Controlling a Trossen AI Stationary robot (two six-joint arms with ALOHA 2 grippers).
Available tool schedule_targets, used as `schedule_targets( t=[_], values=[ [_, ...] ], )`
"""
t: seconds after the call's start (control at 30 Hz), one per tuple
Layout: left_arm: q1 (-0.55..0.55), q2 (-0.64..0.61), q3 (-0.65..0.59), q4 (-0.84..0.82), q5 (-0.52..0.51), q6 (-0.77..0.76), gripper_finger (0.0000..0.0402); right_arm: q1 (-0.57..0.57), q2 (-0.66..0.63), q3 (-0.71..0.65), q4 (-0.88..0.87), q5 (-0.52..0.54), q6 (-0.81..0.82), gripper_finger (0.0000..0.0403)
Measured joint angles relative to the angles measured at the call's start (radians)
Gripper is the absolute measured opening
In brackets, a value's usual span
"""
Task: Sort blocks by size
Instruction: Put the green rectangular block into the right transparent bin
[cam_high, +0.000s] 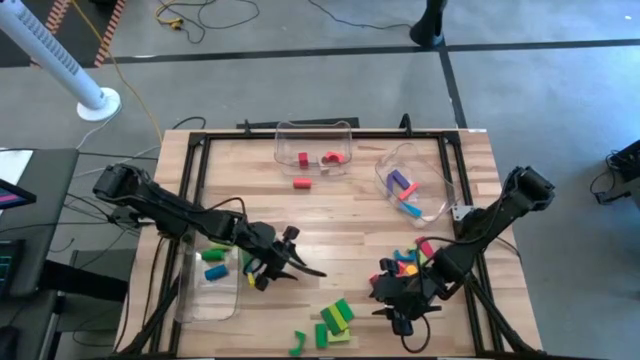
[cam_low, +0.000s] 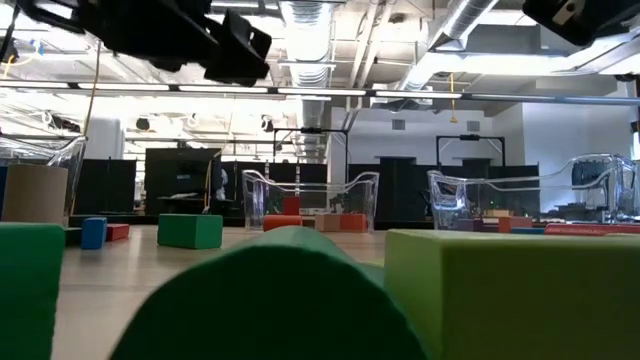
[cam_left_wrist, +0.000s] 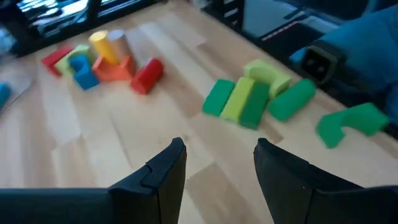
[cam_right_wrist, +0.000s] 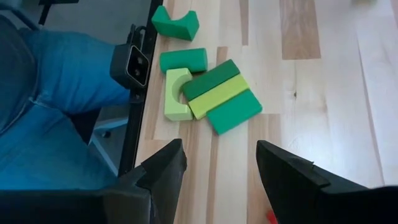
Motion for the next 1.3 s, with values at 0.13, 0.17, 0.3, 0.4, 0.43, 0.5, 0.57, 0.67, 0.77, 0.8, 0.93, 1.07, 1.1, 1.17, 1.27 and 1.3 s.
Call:
schedule_targets(
  t=[0.13, 0.17, 0.3, 0.4, 0.43, 0.5, 0.57, 0.67, 0.77, 0.8, 0.93, 1.07, 1.1, 1.17, 1.27, 1.3],
  values=[
    [-0.003, 0.000, 0.013, -0.005, 0.033, 0.012, 0.0180, 0.010, 0.000, 0.000, -0.012, 0.001, 0.022, 0.0230],
    [-0.003, 0.003, 0.013, -0.008, 0.033, 0.014, 0.0180, 0.012, 0.000, 0.000, -0.016, 0.001, 0.029, 0.0230],
    [-0.003, 0.052, 0.013, -0.028, 0.025, 0.016, 0.0180, 0.022, -0.001, 0.000, -0.016, 0.014, 0.040, 0.0230],
    [-0.007, 0.114, 0.044, -0.047, 0.026, 0.015, 0.0180, 0.022, -0.001, 0.000, -0.013, 0.025, 0.040, 0.0230],
    [-0.009, 0.135, 0.061, -0.066, 0.033, 0.017, 0.0180, 0.022, -0.001, 0.000, -0.010, 0.025, 0.040, 0.0230],
    [-0.017, 0.174, 0.103, -0.104, 0.037, 0.035, 0.0180, 0.022, -0.001, 0.000, -0.008, 0.026, 0.040, 0.0230],
    [-0.021, 0.201, 0.145, -0.176, 0.027, 0.053, 0.0180, 0.021, -0.001, 0.000, -0.008, 0.026, 0.046, 0.0230],
    [-0.020, 0.227, 0.213, -0.294, -0.021, 0.077, 0.0180, 0.022, -0.001, 0.000, -0.008, 0.026, 0.060, 0.0230],
    [-0.013, 0.228, 0.263, -0.404, -0.073, 0.100, 0.0180, 0.029, -0.001, 0.000, -0.011, 0.029, 0.065, 0.0230],
    [-0.010, 0.228, 0.271, -0.418, -0.080, 0.106, 0.0180, 0.029, -0.001, 0.000, -0.009, 0.033, 0.060, 0.0230],
    [0.006, 0.227, 0.281, -0.354, -0.046, 0.131, 0.0180, 0.027, -0.001, 0.000, 0.017, 0.085, -0.005, 0.0230],
    [0.024, 0.226, 0.281, -0.243, 0.013, 0.150, 0.0180, 0.002, -0.001, 0.000, 0.120, 0.142, -0.171, 0.0230],
    [0.030, 0.226, 0.281, -0.231, 0.015, 0.149, 0.0180, -0.004, -0.001, 0.000, 0.136, 0.145, -0.201, 0.0230],
    [0.043, 0.226, 0.281, -0.230, 0.014, 0.146, 0.0180, -0.014, -0.001, 0.000, 0.150, 0.146, -0.245, 0.0230],
    [0.058, 0.226, 0.281, -0.251, 0.013, 0.137, 0.0180, -0.020, -0.001, 0.000, 0.147, 0.145, -0.258, 0.0230],
    [0.061, 0.226, 0.281, -0.255, 0.014, 0.134, 0.0180, -0.020, -0.001, 0.000, 0.146, 0.145, -0.258, 0.0230]
  ],
)
